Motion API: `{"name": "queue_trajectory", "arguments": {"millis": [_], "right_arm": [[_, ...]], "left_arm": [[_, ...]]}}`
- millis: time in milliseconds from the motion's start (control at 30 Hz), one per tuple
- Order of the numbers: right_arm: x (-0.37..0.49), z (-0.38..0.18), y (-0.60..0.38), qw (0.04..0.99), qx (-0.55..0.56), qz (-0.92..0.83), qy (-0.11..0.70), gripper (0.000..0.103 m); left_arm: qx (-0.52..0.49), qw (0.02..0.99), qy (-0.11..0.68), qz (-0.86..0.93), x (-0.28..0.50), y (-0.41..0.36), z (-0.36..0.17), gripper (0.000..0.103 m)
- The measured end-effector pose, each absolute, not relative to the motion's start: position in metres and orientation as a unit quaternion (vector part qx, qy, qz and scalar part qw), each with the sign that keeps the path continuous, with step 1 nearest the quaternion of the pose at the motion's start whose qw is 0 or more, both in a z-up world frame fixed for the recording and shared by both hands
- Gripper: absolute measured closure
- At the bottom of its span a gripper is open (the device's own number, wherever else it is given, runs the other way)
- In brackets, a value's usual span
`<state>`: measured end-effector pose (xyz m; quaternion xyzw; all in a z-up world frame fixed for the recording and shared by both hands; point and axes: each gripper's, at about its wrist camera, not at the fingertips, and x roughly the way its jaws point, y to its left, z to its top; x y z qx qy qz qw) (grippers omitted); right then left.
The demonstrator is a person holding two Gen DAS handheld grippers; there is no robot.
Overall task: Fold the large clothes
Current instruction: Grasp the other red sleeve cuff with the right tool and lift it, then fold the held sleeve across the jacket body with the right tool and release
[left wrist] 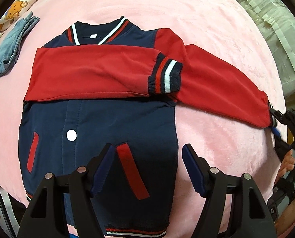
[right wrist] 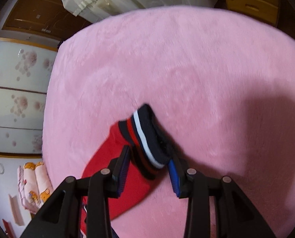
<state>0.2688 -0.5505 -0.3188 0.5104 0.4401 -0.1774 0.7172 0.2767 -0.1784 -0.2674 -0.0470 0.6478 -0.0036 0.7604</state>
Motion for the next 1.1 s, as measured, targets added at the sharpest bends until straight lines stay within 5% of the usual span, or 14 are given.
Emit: {"name": "queue_trajectory", "arguments": {"millis": [67, 733, 1100], "right_arm": [[0.272, -0.308, -0.551, 0.732, 0.500, -0.182, 0.426, 0.093], [0.291, -0.133, -0.399, 0.908, 0.312, -0.092, 0.266, 0.095], [0.318, -0.115, -0.202, 0.942, 0.184, 0.056, 0.274, 0.094]], "left_arm": [[-0.050, 0.760, 0.648, -0.003, 0.279, -0.174, -0.269, 0.034], [-0.074, 0.787, 0.611, 0.038, 0.282, -0.020, -0.245, 0.034], [-0.095, 0.788, 0.607, 0.052, 0.262, 0.084, -0.243, 0.034]]}}
